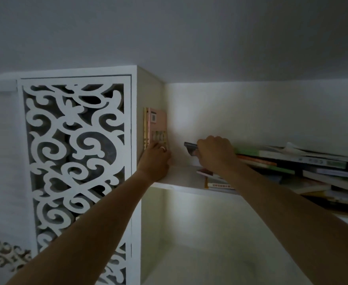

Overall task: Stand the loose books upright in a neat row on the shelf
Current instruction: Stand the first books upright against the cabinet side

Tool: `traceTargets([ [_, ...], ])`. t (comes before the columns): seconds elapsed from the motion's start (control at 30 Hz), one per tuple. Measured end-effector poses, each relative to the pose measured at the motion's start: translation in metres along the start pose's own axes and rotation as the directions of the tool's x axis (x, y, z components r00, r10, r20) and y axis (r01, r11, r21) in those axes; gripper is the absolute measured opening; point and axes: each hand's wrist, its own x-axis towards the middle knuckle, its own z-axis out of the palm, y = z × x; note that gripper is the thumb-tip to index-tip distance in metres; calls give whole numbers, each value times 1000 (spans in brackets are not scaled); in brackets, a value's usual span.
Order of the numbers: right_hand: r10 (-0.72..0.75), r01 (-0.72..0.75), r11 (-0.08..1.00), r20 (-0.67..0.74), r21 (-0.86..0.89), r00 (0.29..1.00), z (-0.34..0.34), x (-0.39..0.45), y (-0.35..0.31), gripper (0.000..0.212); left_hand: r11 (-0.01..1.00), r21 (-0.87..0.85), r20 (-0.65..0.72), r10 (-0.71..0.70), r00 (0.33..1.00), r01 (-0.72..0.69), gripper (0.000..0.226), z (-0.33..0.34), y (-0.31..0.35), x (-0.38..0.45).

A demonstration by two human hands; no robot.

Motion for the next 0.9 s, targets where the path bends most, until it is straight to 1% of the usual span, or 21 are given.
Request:
traceTargets([
  [0.03,52,-51,998,-61,25,997,-2,5,-2,29,999,-43,-30,-6,1000,4,34,2,-1,0],
  [0.1,159,-133,981,-188,141,969,-5,17,-9,32,997,-79,-114,-8,993,-1,38,7,-2,0],
  [0.13,201,-151,965,-238,212,950,-8,24,-16,34,994,-111,-167,-14,986,-4,42,8,-1,1],
  [0.2,257,-149,930,-308,335,916,-15,37,-35,35,971,-240,-264,-44,963,-21,50,5,0,1],
  [0.27,292,-120,899,-371,421,882,-20,47,-61,34,906,-419,-317,-84,945,-60,55,3,1,-2],
  [0.3,302,-99,881,-389,462,870,-20,50,-74,33,842,-532,-321,-101,942,-91,56,2,1,-4],
  [0.33,303,-73,862,-393,502,868,-17,53,-84,32,755,-646,-303,-122,945,-109,55,2,2,-6],
  [0.37,300,-58,835,-363,547,882,-13,55,-93,31,672,-733,-268,-140,953,-107,55,0,2,-9],
  [0.4,285,-52,804,-308,593,908,-7,58,-99,32,619,-780,-231,-152,961,-89,56,0,3,-10],
  [0.47,226,-55,748,-176,661,958,0,62,-99,36,567,-823,-149,-172,974,-26,64,-3,5,-10],
  [0.5,187,-58,719,-112,693,976,-1,64,-93,37,517,-856,-107,-176,979,0,66,-5,7,-9],
  [0.53,135,-58,698,-52,714,989,-5,64,-84,37,418,-908,-53,-194,980,33,66,-9,10,-7],
  [0.57,76,-64,681,17,729,997,-9,64,-73,37,262,-962,18,-221,975,77,64,-13,13,-4],
  [0.6,28,-90,658,96,748,995,-12,63,-62,37,71,-990,101,-236,967,121,60,-17,16,0],
  [0.63,-6,-138,622,182,771,983,-14,61,-50,38,-109,-982,174,-238,956,152,56,-20,19,5],
  [0.67,-27,-199,595,267,779,963,-15,59,-40,41,-242,-957,221,-249,943,160,54,-21,22,10],
  [0.7,-31,-259,585,341,768,940,-15,55,-32,49,-321,-936,240,-280,930,145,53,-21,25,14],
  [0.77,12,-353,611,437,709,899,-12,49,-24,68,-410,-905,266,-343,901,111,53,-25,31,21],
  [0.8,27,-361,617,440,699,898,-11,45,-24,72,-439,-894,278,-376,884,94,52,-28,32,26],
  [0.83,30,-332,623,402,708,915,-11,42,-25,69,-454,-889,270,-413,869,61,46,-30,32,31],
  [0.9,11,-234,631,293,740,956,-11,42,-27,60,-447,-894,271,-498,824,25,27,-41,23,41],
])
